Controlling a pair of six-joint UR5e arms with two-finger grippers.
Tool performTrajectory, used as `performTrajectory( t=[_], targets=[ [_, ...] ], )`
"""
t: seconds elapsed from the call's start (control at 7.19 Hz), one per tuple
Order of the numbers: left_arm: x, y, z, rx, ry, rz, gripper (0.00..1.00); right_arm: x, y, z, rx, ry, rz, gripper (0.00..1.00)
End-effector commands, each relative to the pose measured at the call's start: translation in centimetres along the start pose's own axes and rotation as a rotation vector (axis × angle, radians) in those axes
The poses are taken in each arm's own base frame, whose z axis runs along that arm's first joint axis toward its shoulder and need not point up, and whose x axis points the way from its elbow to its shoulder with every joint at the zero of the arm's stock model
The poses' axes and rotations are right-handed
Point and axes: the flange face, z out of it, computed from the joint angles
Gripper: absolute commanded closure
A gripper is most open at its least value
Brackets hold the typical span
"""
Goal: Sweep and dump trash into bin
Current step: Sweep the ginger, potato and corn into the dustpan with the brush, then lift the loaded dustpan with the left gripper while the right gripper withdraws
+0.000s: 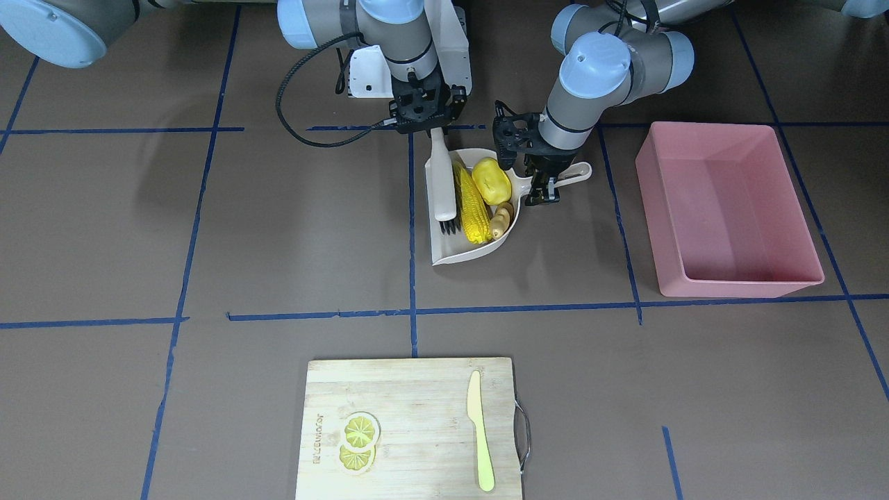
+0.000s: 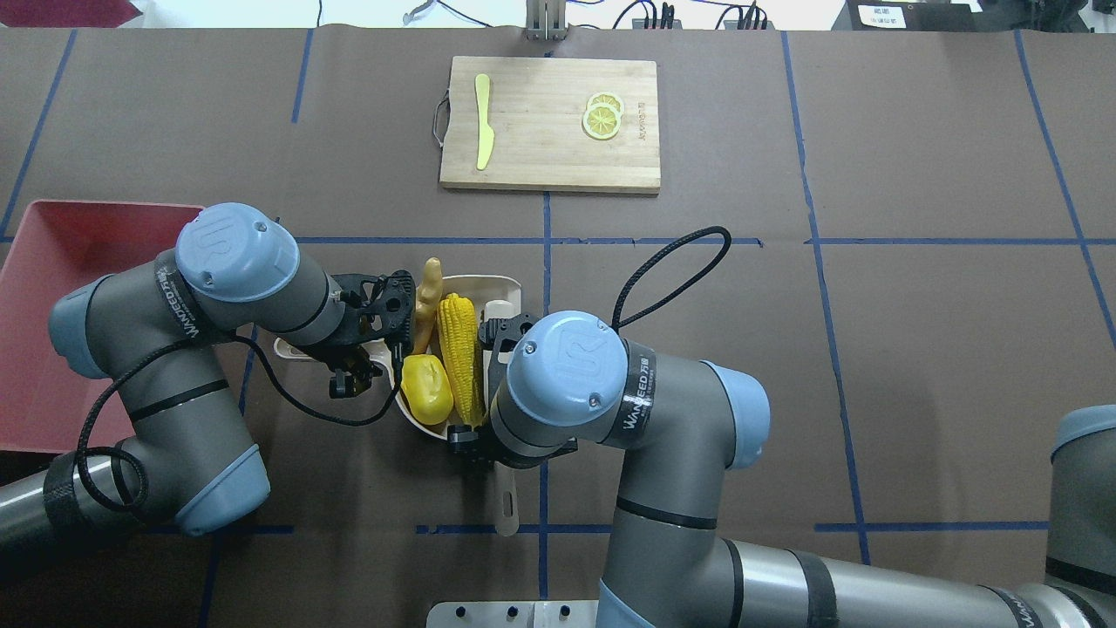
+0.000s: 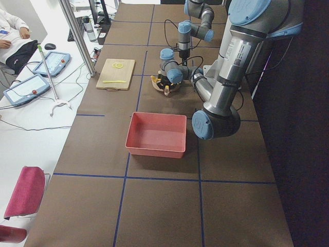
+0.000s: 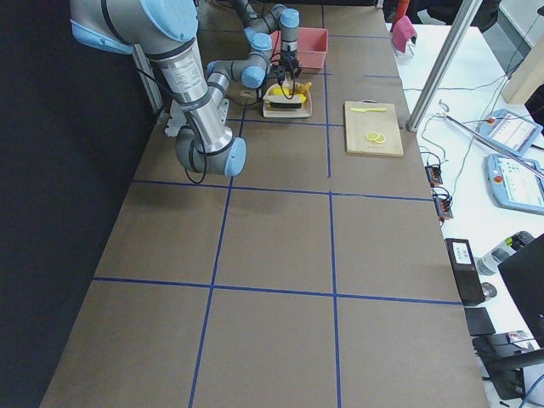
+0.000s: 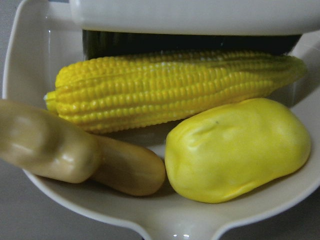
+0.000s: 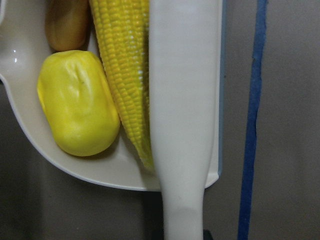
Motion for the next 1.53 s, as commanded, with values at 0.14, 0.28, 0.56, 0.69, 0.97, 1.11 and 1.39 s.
performTrajectory(
  t=[0.14, 0.28, 0.56, 0.69, 0.97, 1.11, 1.39],
  targets=[
    [-0.1, 0.1, 0.0, 0.003, -0.002, 0.000, 0.96, 1.4, 0.7, -1.2, 0.004, -0.013, -0.005, 1.00],
    [0.0, 0.1, 0.0, 0.003, 0.000, 0.000, 0.96, 1.7, 0.7, -1.5, 0.005, -0.007, 0.006, 1.00],
    [0.0, 0.0, -0.3, 0.009, -0.002, 0.002, 0.97, 2.7, 1.1, -2.4, -0.007, 0.032, 0.021, 1.00],
    [0.1, 0.1, -0.9, 0.019, -0.006, 0.004, 0.98, 4.5, 1.0, -3.6, -0.013, 0.082, 0.035, 1.00],
    [0.0, 0.0, -1.5, 0.054, -0.017, -0.028, 0.99, 7.2, -0.9, -3.2, -0.021, 0.186, -0.003, 1.00],
    [-0.1, -0.2, -2.1, 0.100, -0.026, -0.044, 0.99, 8.8, -1.3, -2.6, -0.024, 0.222, -0.004, 1.00],
    [-0.9, 0.1, -4.6, 0.148, 0.012, -0.108, 1.00, 10.9, -1.5, -1.7, -0.032, 0.254, 0.001, 1.00]
  ],
)
